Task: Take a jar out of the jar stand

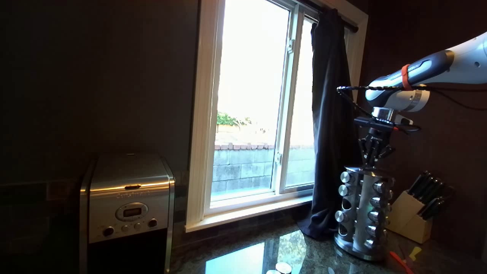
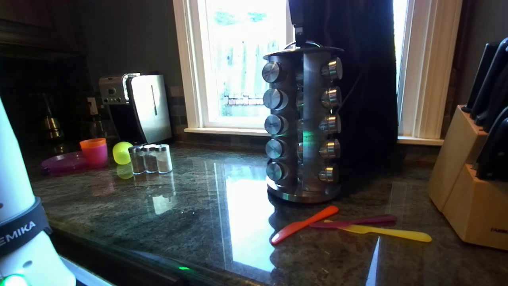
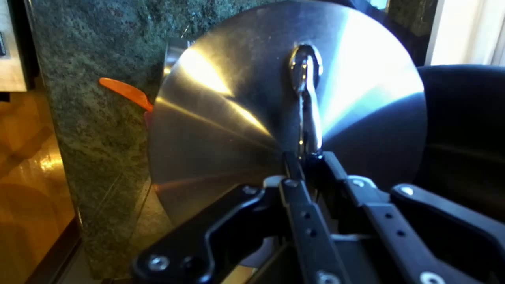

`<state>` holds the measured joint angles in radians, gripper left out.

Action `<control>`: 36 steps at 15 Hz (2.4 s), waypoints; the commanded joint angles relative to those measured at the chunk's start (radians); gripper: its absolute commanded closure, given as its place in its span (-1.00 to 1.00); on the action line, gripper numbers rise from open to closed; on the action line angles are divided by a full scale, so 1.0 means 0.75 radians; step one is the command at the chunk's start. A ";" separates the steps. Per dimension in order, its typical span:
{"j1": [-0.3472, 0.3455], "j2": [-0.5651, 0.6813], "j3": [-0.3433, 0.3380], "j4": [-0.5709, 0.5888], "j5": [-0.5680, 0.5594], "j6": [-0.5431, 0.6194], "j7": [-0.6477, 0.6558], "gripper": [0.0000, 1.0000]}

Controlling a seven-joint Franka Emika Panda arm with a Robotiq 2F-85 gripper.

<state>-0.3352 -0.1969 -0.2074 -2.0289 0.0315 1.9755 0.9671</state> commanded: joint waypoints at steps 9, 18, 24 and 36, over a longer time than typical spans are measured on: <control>0.002 0.020 -0.024 0.050 0.084 -0.075 0.734 0.91; 0.000 0.016 -0.043 0.019 0.177 0.002 1.231 0.91; -0.001 -0.026 -0.002 -0.066 0.034 0.224 1.548 0.91; 0.014 -0.117 0.085 -0.212 -0.266 0.306 1.842 0.91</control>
<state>-0.3306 -0.2456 -0.1504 -2.1310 -0.1291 2.1788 2.3143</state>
